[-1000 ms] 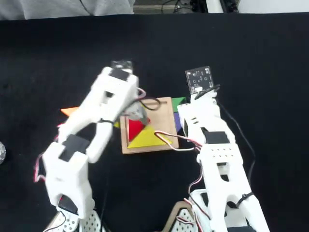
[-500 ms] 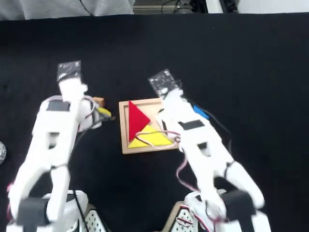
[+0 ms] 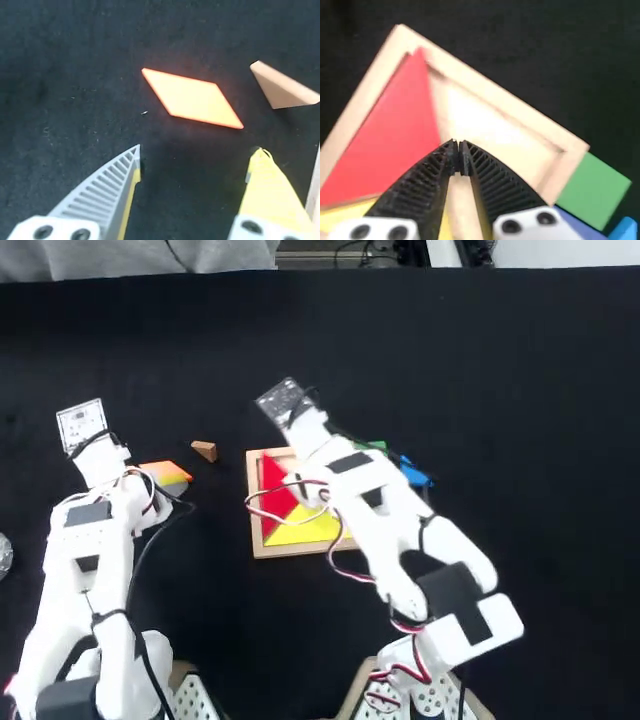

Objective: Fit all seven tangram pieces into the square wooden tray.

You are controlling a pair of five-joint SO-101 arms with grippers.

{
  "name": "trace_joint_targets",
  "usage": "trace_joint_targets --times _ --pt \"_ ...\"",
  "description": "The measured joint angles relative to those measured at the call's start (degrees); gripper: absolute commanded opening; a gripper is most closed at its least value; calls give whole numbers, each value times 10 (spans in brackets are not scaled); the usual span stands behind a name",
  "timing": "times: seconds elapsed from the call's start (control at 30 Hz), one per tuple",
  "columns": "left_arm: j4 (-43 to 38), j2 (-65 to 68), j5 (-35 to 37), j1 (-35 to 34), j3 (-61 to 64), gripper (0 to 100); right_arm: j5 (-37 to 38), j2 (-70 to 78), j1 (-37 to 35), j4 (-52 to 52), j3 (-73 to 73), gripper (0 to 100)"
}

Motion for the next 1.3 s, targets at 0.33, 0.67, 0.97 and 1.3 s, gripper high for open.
trace_joint_targets --times 0.33,0.67,0.97,1.3 --pt "0 36 0 0 0 332 1 -43 -12 69 -6 10" --pt "0 36 0 6 0 332 -1 -172 86 82 91 10" --pt "0 38 -4 7 0 332 13 -109 120 116 64 10" --pt "0 38 -4 -6 0 332 15 -98 131 119 59 10"
